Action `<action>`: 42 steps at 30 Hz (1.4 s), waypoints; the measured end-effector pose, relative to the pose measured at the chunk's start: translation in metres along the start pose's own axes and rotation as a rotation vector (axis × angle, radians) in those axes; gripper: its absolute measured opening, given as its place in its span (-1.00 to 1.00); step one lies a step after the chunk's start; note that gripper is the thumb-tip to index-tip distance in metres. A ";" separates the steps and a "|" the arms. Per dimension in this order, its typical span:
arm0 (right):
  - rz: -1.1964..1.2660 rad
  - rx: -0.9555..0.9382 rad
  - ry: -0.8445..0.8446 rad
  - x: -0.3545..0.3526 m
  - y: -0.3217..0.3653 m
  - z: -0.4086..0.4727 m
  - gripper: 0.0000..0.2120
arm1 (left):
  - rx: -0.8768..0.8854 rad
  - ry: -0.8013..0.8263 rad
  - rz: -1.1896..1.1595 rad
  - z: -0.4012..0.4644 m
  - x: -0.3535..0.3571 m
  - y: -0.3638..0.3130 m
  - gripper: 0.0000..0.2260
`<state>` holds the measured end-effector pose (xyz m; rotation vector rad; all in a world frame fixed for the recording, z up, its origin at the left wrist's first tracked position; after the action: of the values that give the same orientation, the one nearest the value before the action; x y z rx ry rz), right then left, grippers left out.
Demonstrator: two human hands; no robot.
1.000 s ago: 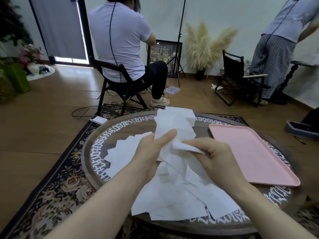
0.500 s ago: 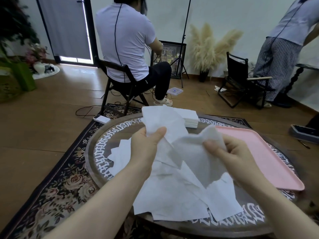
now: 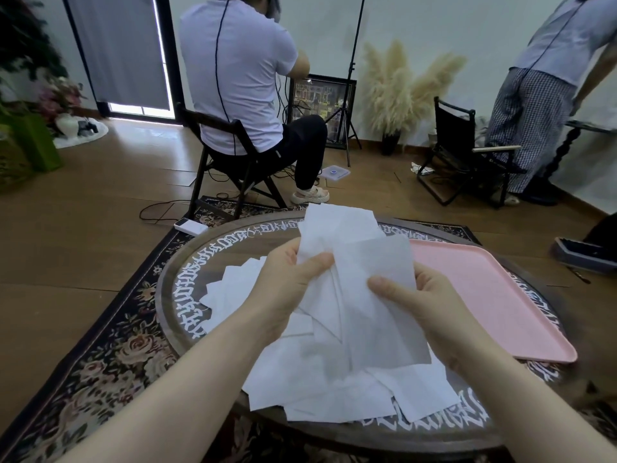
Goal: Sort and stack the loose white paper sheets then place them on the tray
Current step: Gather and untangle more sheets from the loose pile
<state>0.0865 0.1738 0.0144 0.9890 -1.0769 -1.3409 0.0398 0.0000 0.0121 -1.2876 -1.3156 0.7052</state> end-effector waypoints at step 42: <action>-0.022 0.040 0.044 -0.010 0.000 0.003 -0.41 | 0.081 0.111 -0.003 -0.004 0.005 -0.007 -0.58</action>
<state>0.0840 0.1837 0.0146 1.0585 -1.0663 -1.3141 0.0425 0.0016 0.0209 -1.2414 -1.1871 0.6689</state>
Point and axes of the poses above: each hand's wrist, its own z-axis towards the middle knuckle, its own x-axis out of the palm, y = z × x, the point moved 7 cm from there along z, towards the middle knuckle, and after that the axes turned 15 degrees about -x, right-handed, at the moved point
